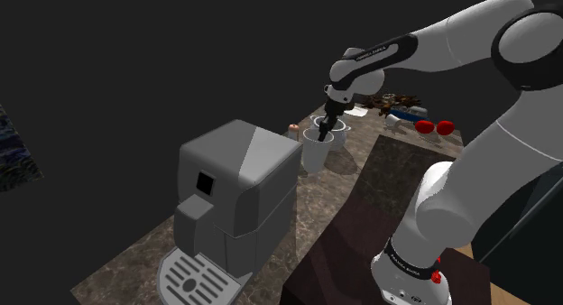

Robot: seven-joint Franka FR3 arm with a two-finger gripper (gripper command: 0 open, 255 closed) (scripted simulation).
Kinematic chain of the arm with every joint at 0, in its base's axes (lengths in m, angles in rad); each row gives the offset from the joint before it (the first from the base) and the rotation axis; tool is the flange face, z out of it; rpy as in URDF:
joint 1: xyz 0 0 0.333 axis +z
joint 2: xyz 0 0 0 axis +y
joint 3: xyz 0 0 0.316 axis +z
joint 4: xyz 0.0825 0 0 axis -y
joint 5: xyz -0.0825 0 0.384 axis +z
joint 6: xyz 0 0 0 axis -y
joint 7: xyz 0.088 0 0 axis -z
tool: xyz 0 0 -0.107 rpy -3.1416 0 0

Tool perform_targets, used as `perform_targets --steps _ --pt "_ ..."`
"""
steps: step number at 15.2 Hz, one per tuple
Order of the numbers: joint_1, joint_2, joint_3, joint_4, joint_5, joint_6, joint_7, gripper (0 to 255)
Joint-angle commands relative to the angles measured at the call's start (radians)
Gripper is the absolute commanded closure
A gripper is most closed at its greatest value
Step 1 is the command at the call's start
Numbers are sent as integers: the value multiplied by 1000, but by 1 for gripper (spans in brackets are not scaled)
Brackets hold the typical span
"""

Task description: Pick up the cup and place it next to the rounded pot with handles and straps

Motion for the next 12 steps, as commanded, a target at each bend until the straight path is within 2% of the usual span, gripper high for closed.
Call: perform_targets --steps 1,7,12 --pt "5 70 -39 76 34 -20 -62 255" --pt "-18 309 -128 313 183 -96 -254 255" --pt "-107 526 -145 546 319 -197 -389 255"
